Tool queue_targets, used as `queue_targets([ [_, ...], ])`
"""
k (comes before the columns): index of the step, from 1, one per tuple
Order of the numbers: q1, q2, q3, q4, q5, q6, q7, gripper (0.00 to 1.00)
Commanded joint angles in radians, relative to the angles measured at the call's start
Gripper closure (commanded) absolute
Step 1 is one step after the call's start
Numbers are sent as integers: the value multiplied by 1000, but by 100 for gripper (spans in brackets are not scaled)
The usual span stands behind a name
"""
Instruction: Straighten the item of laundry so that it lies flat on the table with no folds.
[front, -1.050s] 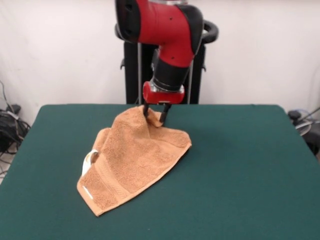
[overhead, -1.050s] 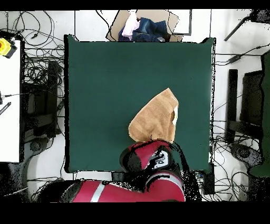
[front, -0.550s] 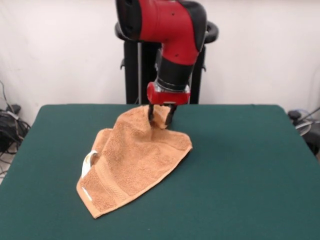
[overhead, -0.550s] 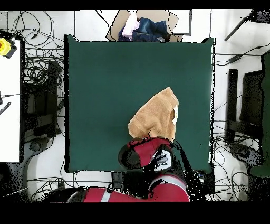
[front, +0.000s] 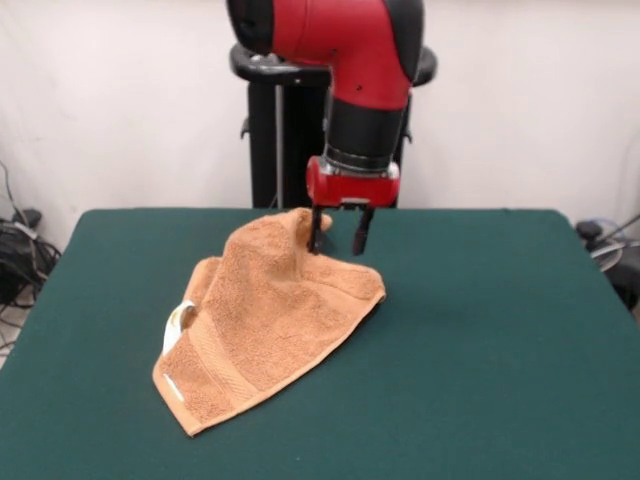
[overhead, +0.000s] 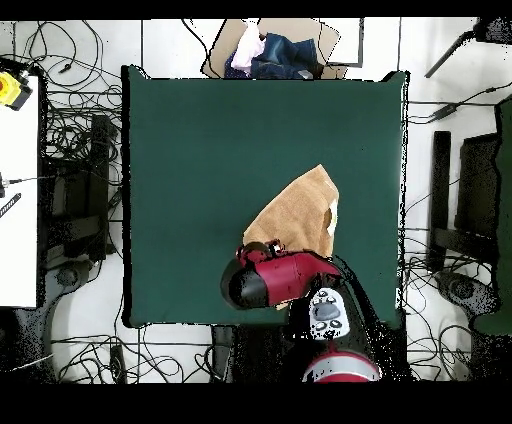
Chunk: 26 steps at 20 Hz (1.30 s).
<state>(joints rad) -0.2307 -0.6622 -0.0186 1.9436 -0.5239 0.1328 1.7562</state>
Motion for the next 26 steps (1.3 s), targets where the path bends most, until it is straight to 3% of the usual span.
queue_targets([
  [1,-15,-94,138,74,88,131,91,0],
  [4,-17,-104,144,79,95,126,92,0],
  [7,16,-46,97,44,80,89,113,0],
  [13,104,135,-30,-49,43,71,147,0],
  [19,189,305,-141,-154,67,62,190,0],
  [26,229,359,-192,-185,109,85,190,0],
])
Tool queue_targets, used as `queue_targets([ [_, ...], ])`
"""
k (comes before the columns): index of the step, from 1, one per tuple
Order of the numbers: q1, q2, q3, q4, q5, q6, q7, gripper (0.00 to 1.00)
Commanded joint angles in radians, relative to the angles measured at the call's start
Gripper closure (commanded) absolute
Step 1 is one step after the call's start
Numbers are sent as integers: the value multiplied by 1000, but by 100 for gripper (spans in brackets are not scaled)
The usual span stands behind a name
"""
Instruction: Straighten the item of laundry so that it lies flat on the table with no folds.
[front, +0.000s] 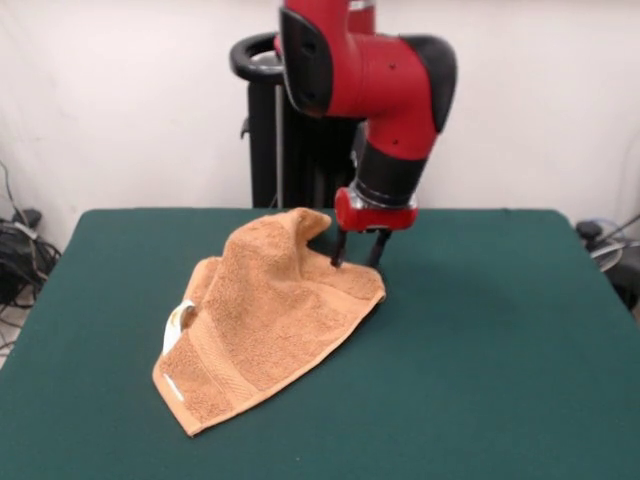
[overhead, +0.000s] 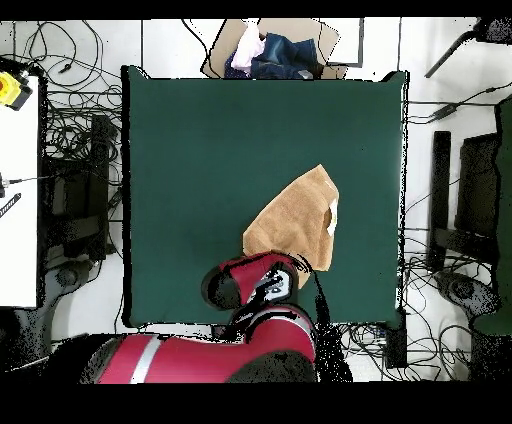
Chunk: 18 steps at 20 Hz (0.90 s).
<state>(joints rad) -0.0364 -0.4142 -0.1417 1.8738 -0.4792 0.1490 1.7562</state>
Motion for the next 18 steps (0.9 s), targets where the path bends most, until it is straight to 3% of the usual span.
queue_targets([
  [1,38,118,-73,-121,71,65,193,0],
  [12,72,146,-115,-146,123,-92,217,0],
  [13,80,150,-125,-146,130,-112,224,100],
  [18,69,127,-121,-138,125,-104,190,100],
])
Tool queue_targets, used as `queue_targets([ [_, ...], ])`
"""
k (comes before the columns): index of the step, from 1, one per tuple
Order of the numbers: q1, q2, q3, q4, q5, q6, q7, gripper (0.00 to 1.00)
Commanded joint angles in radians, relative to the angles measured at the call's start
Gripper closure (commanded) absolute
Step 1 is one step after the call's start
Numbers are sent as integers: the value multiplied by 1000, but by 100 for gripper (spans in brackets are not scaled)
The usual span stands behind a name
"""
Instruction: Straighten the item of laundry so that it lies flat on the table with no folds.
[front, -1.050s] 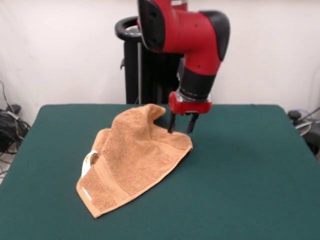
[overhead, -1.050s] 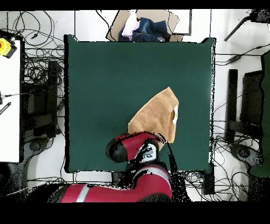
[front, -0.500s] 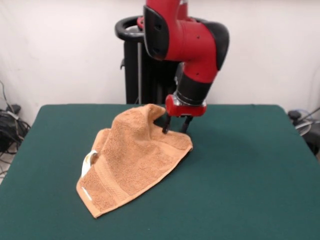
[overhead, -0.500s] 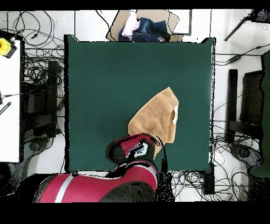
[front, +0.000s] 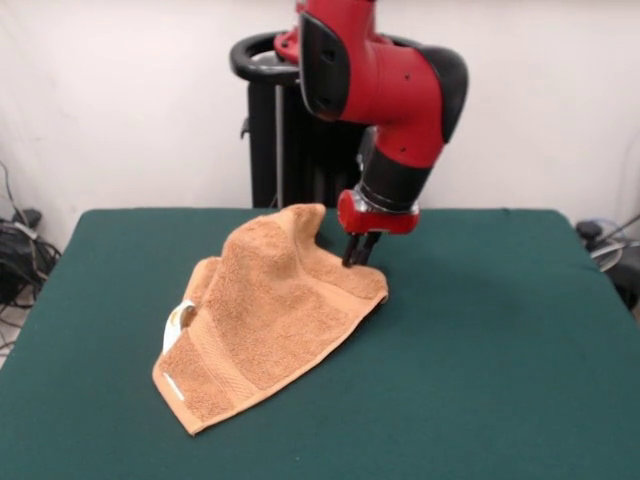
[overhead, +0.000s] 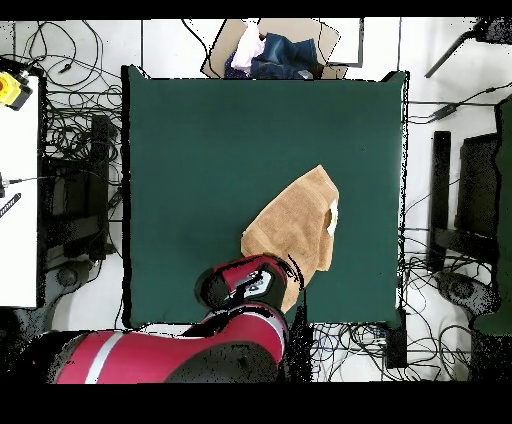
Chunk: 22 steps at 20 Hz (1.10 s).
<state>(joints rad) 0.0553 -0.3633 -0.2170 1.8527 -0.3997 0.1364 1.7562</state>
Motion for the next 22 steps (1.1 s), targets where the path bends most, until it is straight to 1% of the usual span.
queue_targets([
  [1,-22,73,-45,-116,44,-89,186,100],
  [5,-28,70,-36,-123,43,-65,169,100],
  [10,-25,60,-22,-129,62,-51,177,100],
  [17,-21,12,55,-143,160,15,205,100],
  [19,-16,12,70,-158,196,49,211,100],
  [22,-2,21,75,-168,237,54,218,100],
])
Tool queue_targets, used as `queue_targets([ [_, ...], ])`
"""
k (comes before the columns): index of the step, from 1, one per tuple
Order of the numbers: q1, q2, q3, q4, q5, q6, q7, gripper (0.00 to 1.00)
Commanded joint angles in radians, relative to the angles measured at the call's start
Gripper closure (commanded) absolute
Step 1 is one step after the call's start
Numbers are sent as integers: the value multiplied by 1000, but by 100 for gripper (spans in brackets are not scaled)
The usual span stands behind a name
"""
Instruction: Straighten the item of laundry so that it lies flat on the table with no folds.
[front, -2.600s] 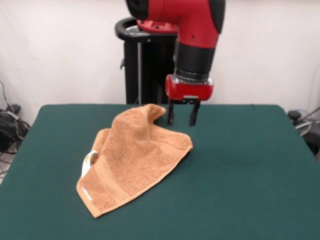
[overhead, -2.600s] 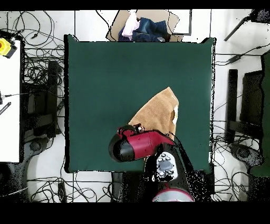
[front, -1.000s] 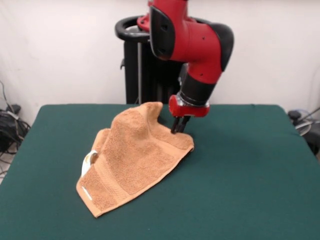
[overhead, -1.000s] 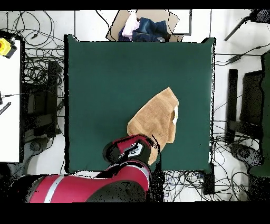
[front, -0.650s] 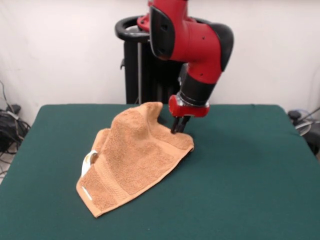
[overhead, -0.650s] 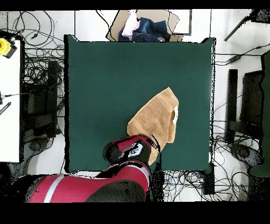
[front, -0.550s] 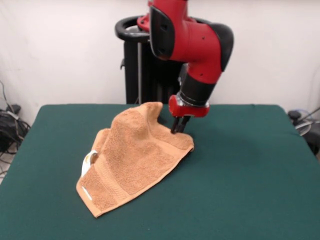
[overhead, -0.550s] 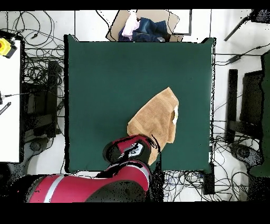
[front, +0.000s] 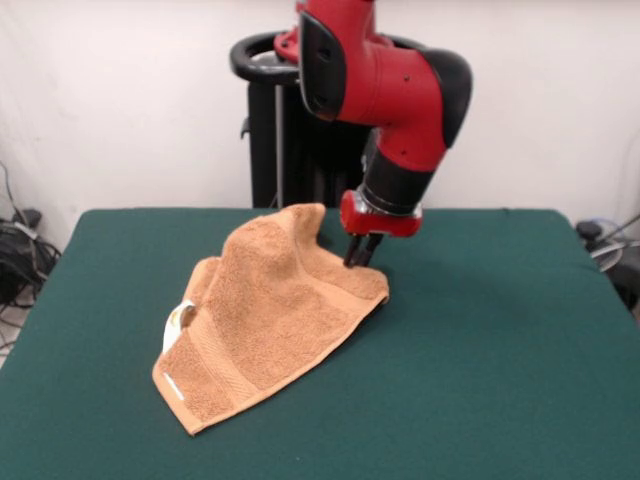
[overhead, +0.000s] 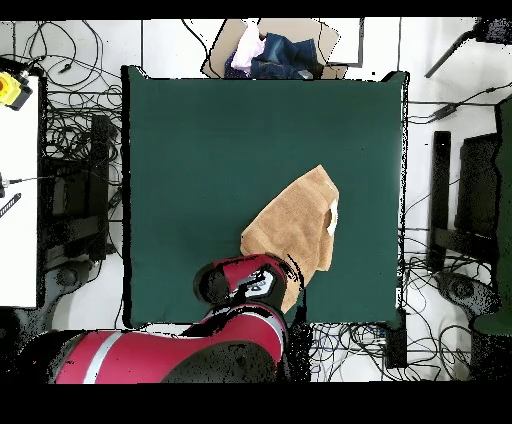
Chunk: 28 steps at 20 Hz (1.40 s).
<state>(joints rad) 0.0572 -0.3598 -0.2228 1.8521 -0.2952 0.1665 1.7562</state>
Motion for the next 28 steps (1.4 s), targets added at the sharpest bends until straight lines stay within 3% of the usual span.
queue_targets([
  [1,2,21,79,-172,146,28,220,100],
  [14,47,70,93,-217,264,13,244,100],
  [28,44,28,137,-207,338,12,247,100],
])
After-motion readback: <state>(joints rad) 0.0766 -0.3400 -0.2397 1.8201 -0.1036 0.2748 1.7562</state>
